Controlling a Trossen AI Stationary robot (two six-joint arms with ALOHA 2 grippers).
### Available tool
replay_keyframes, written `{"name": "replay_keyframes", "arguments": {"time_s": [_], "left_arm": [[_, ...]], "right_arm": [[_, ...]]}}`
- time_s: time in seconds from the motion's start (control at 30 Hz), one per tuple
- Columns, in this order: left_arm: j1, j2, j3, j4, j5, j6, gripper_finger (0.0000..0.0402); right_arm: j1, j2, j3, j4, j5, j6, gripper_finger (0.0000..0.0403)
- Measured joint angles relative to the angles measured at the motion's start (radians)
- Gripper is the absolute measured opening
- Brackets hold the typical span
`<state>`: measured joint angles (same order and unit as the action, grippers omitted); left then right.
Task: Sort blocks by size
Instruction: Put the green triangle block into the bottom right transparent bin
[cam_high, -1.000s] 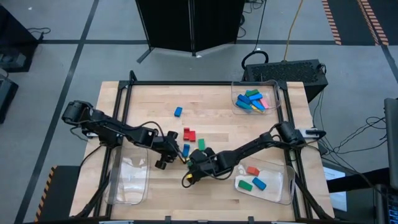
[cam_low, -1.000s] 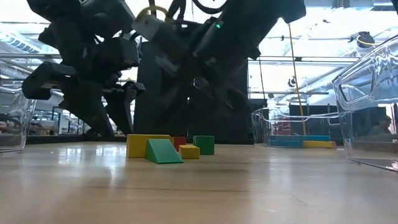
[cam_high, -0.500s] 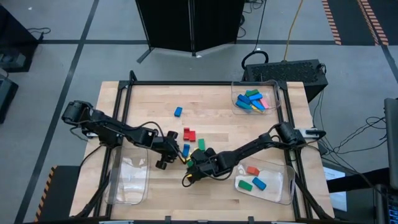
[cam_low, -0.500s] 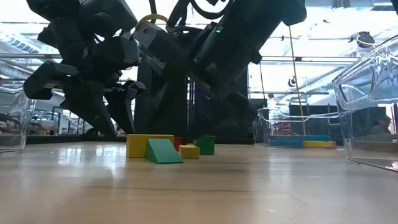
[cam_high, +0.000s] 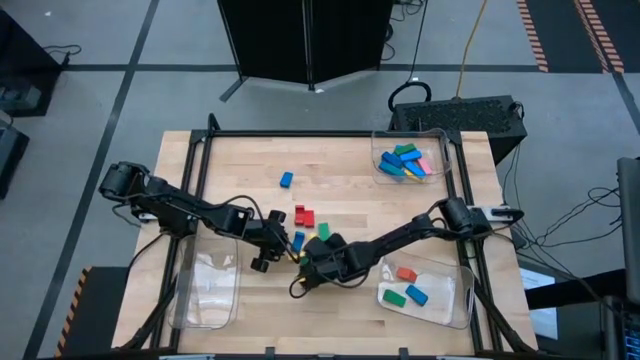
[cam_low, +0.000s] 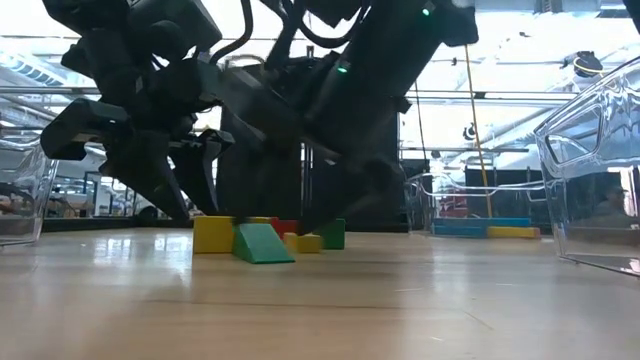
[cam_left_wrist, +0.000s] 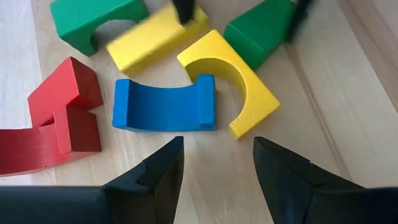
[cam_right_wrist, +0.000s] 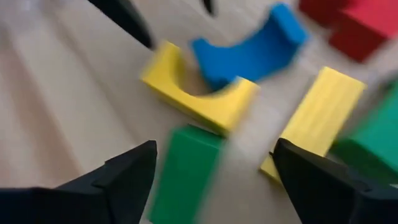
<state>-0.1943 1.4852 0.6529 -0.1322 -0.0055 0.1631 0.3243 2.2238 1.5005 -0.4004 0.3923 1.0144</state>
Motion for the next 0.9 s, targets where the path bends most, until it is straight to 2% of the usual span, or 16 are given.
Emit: {"name": "replay_keyframes", "arguments": {"time_s": [0.1,0.47,0.67,0.9], "left_arm": [[0.0,0.0,0.0,0.0,0.0,0.0,0.0194],[0.0,0.0,0.0,0.004,-0.045,-0.024,0.0194],[0.0,0.0,0.0,0.003,-0.056,-0.028,0.0194],[0.0,0.0,0.0,0.016,-0.056,-0.029,0.0194]], "right_arm": [[0.002,0.002,0.045,-0.171,0.029,0.004,0.031],[0.02,0.016,0.238,-0.589,0.131,-0.007,0.0302],[0.033,0.015,0.255,-0.56,0.018,-0.027,0.0302],[0.073,0.015,0.255,-0.605,0.017,-0.01,0.0302]]}}
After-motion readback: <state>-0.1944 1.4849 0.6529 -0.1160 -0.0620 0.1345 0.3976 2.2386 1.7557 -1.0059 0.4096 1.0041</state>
